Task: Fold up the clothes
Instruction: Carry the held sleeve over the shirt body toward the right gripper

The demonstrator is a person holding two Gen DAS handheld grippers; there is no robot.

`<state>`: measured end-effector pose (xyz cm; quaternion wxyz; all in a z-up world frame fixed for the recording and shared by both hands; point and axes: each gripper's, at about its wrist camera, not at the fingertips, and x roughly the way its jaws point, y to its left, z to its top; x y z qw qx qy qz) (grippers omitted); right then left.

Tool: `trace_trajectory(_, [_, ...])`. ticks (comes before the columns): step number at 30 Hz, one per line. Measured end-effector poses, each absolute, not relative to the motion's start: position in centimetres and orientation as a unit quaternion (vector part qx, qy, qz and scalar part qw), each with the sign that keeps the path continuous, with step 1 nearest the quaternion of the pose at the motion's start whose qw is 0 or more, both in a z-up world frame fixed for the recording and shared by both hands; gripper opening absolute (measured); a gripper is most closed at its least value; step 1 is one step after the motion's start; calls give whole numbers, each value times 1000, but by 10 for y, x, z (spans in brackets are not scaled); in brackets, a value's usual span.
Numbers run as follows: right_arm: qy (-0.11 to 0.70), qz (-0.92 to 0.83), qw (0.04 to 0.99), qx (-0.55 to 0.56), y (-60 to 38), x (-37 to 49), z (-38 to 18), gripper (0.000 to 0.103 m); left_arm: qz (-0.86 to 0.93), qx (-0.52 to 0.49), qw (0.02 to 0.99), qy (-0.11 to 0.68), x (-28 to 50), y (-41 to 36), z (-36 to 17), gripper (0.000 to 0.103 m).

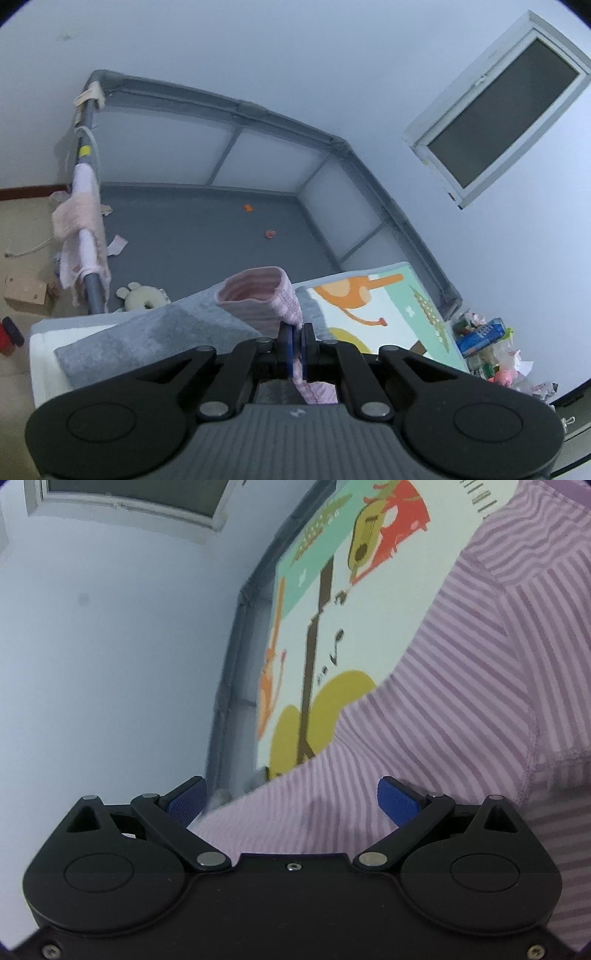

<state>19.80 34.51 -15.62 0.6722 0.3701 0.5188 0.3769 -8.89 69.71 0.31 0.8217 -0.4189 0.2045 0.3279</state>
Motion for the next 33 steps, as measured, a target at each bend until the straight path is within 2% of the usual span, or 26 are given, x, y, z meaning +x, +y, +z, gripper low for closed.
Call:
trace_trajectory(9, [480, 326, 706, 406, 281, 205, -144, 99, 230, -363, 877, 214, -22, 648, 33, 5])
trace_trajectory(14, [474, 294, 706, 436, 240, 206, -154, 99, 155, -342, 896, 239, 32, 603, 31, 5])
trace_trajectory(21, [460, 266, 717, 451, 195, 197, -160, 99, 74, -325, 899, 286, 97, 527, 2, 5])
trace_trajectory(33, [436, 237, 729, 471, 122, 195, -162, 99, 5, -304, 888, 344, 144, 453, -49, 5])
